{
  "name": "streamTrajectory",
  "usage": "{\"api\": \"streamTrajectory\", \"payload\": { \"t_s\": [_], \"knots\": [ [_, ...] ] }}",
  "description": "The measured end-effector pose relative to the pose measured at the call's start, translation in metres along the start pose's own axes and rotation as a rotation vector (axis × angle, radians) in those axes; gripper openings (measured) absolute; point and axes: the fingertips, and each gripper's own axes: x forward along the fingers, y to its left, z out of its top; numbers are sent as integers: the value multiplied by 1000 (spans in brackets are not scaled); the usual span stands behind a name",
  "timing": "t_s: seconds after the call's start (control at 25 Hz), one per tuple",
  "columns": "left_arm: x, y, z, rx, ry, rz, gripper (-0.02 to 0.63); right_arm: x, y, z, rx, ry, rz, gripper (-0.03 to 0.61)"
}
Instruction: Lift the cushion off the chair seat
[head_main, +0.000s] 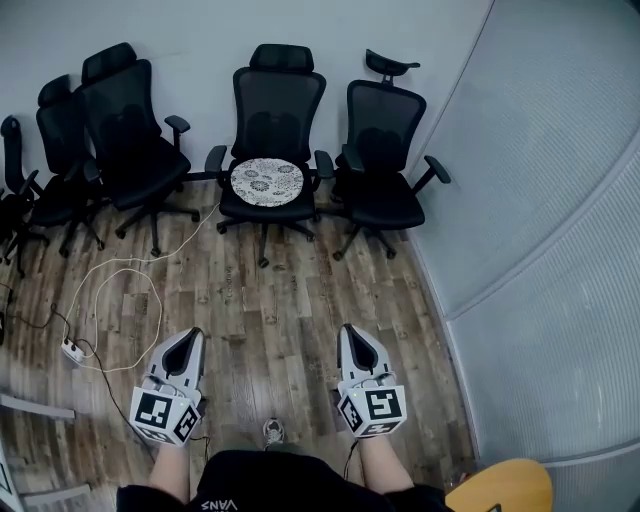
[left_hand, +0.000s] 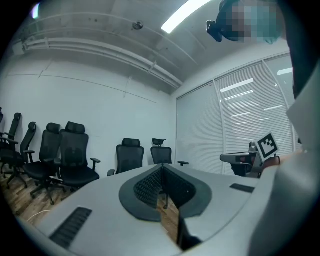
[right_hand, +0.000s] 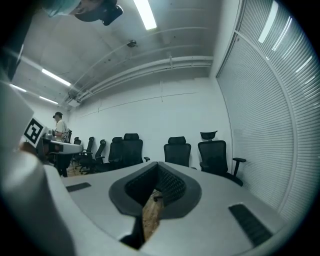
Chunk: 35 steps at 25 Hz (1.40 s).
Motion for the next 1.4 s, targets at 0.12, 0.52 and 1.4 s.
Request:
{"api": "streamTrajectory", "payload": {
  "t_s": [0.12, 0.52, 1.4],
  "knots": [
    [13, 6, -6, 0, 8, 11, 15, 15, -6, -7, 5, 9, 12, 17],
    [72, 39, -1, -1, 17, 9, 15, 78, -20, -5, 7, 18, 20, 17],
    [201, 159, 20, -15, 5, -67, 15, 239, -26, 12, -3, 13, -66, 17]
  ]
}}
